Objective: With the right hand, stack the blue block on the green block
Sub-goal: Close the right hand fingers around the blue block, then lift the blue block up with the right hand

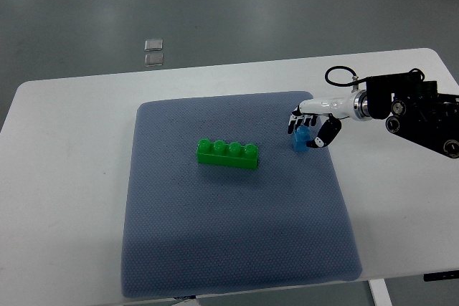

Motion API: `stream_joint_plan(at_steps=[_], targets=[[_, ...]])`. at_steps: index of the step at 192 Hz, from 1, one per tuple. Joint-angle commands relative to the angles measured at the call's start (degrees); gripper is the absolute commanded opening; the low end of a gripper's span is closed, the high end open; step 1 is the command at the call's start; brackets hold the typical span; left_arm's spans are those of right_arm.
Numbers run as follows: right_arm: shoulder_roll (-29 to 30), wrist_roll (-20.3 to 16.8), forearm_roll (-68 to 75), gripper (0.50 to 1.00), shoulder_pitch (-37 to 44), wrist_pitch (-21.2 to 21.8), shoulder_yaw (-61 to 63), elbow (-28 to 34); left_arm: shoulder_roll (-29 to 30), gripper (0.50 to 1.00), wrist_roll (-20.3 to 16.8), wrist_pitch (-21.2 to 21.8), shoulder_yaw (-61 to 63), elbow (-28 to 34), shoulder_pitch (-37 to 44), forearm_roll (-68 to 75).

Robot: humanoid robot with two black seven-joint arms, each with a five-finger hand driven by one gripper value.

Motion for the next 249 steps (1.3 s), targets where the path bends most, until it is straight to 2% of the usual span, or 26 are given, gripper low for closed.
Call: stream_joint_plan(at_steps=[1, 119, 152, 205, 249], targets=[[0.01, 0.00, -0.24, 0.690, -0.07, 0.00, -0.01, -0.04, 0.00, 1.000, 0.00, 0.01, 0.00, 0.00, -0.01, 0.00], [-0.16, 0.09, -0.33, 0.656, 0.63, 0.00, -0.36, -0.48, 0.00, 1.000, 0.00, 0.01, 0.00, 0.00, 0.08, 0.00], [-0.08, 0.17, -0.33, 0.615, 0.72, 0.00, -0.36, -0.48, 0.00, 1.000, 0.00, 0.01, 0.00, 0.00, -0.01, 0.00], [-0.08, 0.53, -0.33, 0.500, 0.72, 0.00, -0.36, -0.48, 0.00, 1.000, 0.00, 0.01, 0.00, 0.00, -0.01, 0.00], [0.01, 1.05, -0.24, 0.500, 0.72, -0.88, -0.27, -0.48, 0.00, 1.000, 0.00, 0.01, 0.00, 0.00, -0.01, 0.00]])
